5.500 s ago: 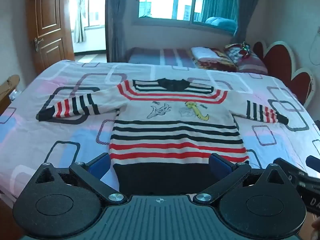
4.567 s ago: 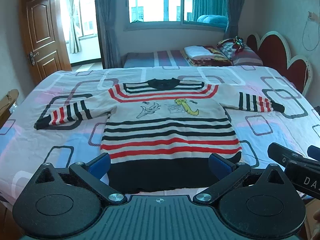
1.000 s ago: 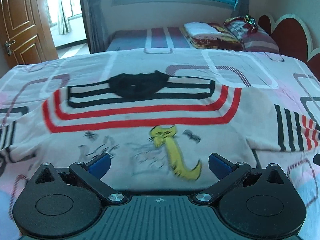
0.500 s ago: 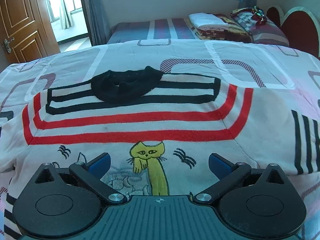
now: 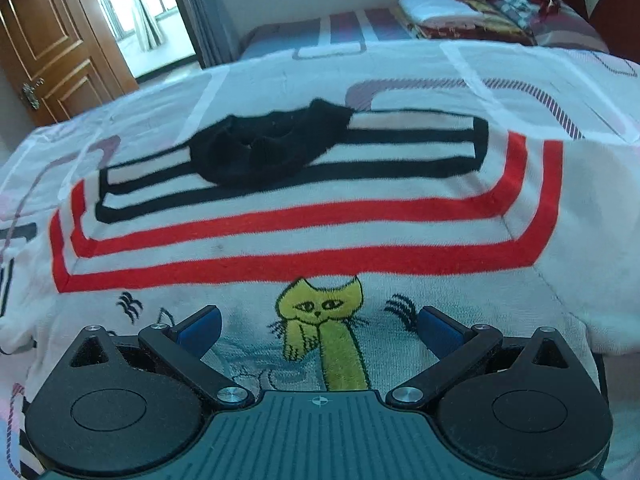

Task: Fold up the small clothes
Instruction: 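Carry the cuff across the sweater front and open the right tool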

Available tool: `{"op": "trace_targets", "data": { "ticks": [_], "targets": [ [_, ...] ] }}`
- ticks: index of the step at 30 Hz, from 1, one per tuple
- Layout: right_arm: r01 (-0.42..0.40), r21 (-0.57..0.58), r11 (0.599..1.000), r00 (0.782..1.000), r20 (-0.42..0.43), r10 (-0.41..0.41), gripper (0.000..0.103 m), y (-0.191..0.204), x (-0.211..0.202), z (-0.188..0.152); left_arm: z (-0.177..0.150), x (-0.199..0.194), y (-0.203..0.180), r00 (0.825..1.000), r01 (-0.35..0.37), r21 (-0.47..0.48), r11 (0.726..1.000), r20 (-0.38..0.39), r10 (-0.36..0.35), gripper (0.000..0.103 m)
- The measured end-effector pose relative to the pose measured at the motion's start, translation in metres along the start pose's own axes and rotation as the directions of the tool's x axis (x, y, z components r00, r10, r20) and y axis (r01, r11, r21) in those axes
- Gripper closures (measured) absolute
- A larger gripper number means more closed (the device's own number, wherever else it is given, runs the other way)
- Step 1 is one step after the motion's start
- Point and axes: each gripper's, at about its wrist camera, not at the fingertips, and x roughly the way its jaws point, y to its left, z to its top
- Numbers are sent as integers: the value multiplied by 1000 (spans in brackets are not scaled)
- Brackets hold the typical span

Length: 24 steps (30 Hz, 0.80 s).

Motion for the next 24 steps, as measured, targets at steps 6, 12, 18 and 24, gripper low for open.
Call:
{"op": "trace_targets", "data": {
  "ticks": [6, 12, 18, 24],
  "targets": [
    [-44, -13, 999, 998, 52, 45, 95, 5, -13, 3, 7, -12, 28, 991, 135, -86, 987, 7, -135, 0],
    [-160, -210, 965, 972, 137, 191, 95, 76, -52, 0, 12, -19, 82, 962, 272, -221, 937, 29, -272, 0],
    [-370, -461, 807, 905, 17, 425, 95, 198, -86, -54, 10, -26, 155, 945, 326, -306, 894, 86, -315, 0],
    [-530, -547, 648, 844, -272, 462, 95, 290, -71, -152, -6, -8, 202, 912, 392, -382, 837, 42, -408, 0]
  ]
}}
